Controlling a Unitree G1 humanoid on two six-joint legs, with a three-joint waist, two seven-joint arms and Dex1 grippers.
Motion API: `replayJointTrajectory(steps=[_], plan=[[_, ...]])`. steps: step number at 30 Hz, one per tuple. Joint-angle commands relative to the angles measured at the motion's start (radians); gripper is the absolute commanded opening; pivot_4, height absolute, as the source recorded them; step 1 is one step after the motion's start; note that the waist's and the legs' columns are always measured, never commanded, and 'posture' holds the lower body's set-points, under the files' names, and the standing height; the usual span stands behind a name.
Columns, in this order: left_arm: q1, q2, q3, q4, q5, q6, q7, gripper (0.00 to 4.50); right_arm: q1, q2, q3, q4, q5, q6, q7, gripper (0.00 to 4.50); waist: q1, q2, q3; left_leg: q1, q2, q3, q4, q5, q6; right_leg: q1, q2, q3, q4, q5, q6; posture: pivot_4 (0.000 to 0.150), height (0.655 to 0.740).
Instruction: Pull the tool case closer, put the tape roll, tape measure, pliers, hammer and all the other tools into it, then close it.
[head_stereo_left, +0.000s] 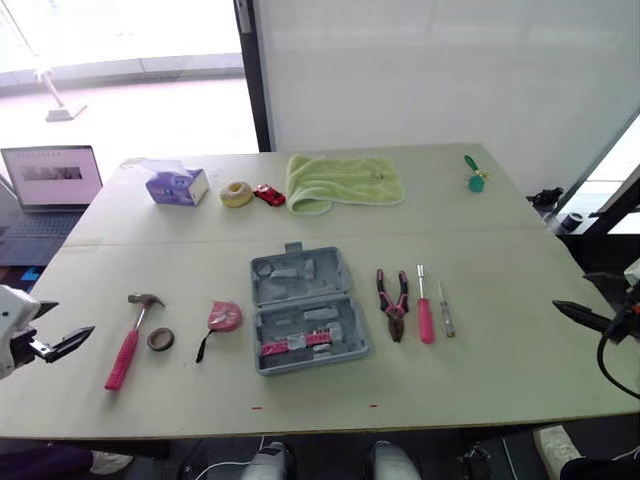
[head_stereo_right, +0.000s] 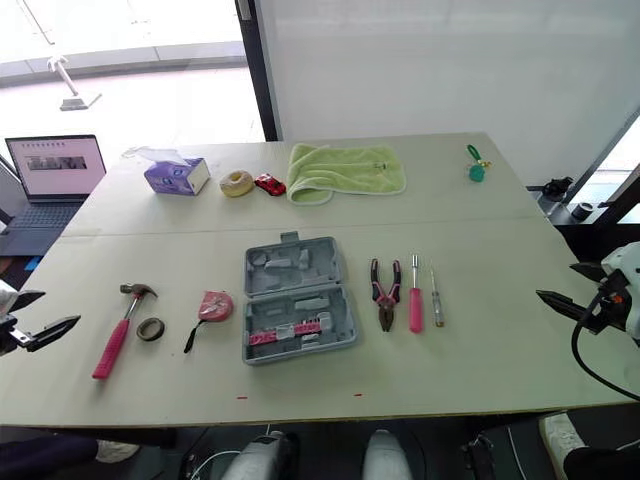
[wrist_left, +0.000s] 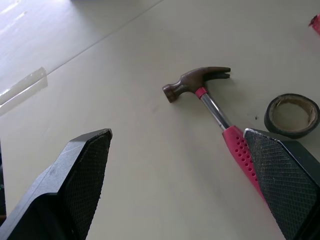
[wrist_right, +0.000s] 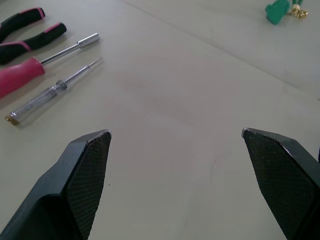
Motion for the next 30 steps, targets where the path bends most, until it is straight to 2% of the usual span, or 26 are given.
replayJointTrajectory(steps=[1, 12, 15, 18, 20, 24, 26, 30], plan=[[0.000, 0.049, -0.003, -0.021, -0.003, -0.004, -0.057, 4.44, -0.037, 0.002, -0.011, -0.031, 0.027, 0.006, 0.014, 4.50, -0.003, 0.000, 0.000, 0.000, 0.000, 0.000, 0.000, 0.000, 0.000, 0.000, 0.000, 0.000, 0.000, 0.000, 0.000, 0.150, 0.7400], [-0.088, 0.039, -0.027, 0.043, 0.007, -0.026, -0.032, 4.44, -0.101, 0.030, 0.046, -0.025, 0.012, 0.008, 0.023, 4.50, -0.007, 0.000, 0.000, 0.000, 0.000, 0.000, 0.000, 0.000, 0.000, 0.000, 0.000, 0.000, 0.000, 0.000, 0.000, 0.150, 0.7400], [-0.094, 0.041, -0.032, 0.016, 0.000, 0.014, -0.032, 4.44, -0.097, 0.023, 0.060, -0.072, 0.053, 0.127, 0.064, 4.50, -0.011, 0.000, 0.000, 0.000, 0.000, 0.000, 0.000, 0.000, 0.000, 0.000, 0.000, 0.000, 0.001, 0.000, 0.000, 0.150, 0.7400], [-0.117, 0.035, -0.027, -0.178, -0.093, 0.206, -0.056, 4.44, -0.102, 0.006, 0.098, -0.254, 0.131, 0.348, 0.121, 4.50, -0.015, 0.000, 0.000, 0.000, 0.000, -0.001, 0.001, 0.000, 0.000, 0.000, 0.000, 0.000, 0.002, 0.000, 0.000, 0.150, 0.7400], [-0.118, 0.040, -0.062, -0.308, -0.108, 0.274, -0.084, 4.44, -0.134, 0.006, 0.148, -0.344, 0.113, 0.406, 0.108, 4.50, -0.016, 0.000, 0.000, -0.001, 0.000, -0.002, 0.002, 0.000, 0.000, -0.001, 0.000, 0.000, 0.003, 0.000, 0.000, 0.150, 0.7400], [-0.143, 0.016, -0.135, -0.547, -0.133, 0.414, -0.060, 4.44, -0.179, 0.020, 0.303, -0.420, -0.042, 0.344, 0.068, 4.50, -0.015, 0.000, 0.000, -0.001, 0.000, -0.001, 0.001, 0.000, 0.000, -0.001, 0.000, 0.000, 0.003, 0.000, 0.000, 0.150, 0.7400], [-0.163, -0.003, -0.179, -0.653, -0.151, 0.483, -0.041, 4.44, -0.238, 0.070, 0.354, -0.452, -0.054, 0.368, 0.043, 4.50, -0.016, 0.000, 0.000, -0.002, 0.000, -0.001, 0.001, 0.000, 0.000, -0.002, 0.000, 0.000, 0.003, 0.000, 0.000, 0.150, 0.7400], [-0.197, -0.052, -0.322, -0.769, -0.099, 0.558, 0.000, 4.44, -0.368, 0.178, 0.500, -0.445, -0.165, 0.315, 0.018, 4.50, -0.020, 0.000, 0.000, -0.002, 0.000, 0.001, 0.002, 0.000, 0.000, -0.005, 0.000, 0.003, 0.005, 0.001, 0.000, 0.150, 0.7400]])
